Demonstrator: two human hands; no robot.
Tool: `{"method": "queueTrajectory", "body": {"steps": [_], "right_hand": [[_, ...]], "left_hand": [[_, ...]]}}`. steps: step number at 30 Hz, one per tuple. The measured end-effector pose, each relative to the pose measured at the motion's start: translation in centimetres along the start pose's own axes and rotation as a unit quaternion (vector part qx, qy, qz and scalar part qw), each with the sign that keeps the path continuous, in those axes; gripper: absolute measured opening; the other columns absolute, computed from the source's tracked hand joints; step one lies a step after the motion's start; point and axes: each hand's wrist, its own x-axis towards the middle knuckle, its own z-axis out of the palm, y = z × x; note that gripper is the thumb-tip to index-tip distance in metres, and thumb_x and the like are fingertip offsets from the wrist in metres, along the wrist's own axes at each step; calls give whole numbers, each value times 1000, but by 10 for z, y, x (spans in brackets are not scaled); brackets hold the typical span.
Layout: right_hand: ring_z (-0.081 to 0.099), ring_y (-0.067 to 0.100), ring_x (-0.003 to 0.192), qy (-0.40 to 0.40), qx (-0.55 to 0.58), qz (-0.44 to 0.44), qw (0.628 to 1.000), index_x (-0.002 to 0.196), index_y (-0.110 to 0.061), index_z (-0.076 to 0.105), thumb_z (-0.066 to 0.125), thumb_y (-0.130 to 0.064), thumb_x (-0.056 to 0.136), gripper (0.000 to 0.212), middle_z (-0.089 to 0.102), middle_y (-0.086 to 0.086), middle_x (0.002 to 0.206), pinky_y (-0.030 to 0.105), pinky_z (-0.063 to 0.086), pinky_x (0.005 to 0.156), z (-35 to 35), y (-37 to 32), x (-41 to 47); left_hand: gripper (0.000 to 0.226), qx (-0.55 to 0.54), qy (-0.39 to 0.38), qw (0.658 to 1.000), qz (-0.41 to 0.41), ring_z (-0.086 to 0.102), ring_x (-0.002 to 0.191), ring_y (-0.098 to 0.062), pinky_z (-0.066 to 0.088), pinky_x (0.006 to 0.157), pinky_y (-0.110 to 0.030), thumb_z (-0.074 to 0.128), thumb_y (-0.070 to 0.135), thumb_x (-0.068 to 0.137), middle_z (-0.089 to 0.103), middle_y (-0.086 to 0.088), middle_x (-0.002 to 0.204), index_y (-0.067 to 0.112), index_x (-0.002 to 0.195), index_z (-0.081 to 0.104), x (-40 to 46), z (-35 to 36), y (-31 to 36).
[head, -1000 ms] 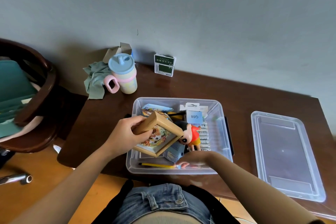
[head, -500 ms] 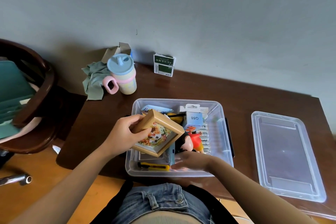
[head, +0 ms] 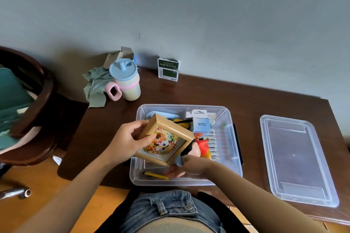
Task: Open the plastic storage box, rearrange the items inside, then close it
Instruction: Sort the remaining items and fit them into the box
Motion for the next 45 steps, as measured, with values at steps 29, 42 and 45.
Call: {"method": "queueTrajectory", "body": {"steps": [29,42,45], "right_hand": [[59,17,110,-38,-138,-169,975,121,-3,53,45,-9,98,25,60,8,114,33,44,103,18,-48,-48],[65,30,82,201,-348,12,915,86,1,60,57,-25,92,27,68,17,92,41,54,76,-43,-5,-69],[56,24,69,185,-450,67,871,66,-12,49,58,-37,91,36,61,8,75,28,39,58,-37,-3,-60]], "left_hand": [[21,-54,96,994,20,70,88,-9,55,64,-17,70,15,81,73,10,94,26,98,66,4,-17,17],[19,-39,-5,998,43,68,83,-6,51,69,-14,71,6,81,72,7,87,20,94,69,15,23,19],[20,-31,-5,998,51,68,84,-6,51,69,-14,72,6,81,72,7,89,21,95,69,17,25,20]]}}
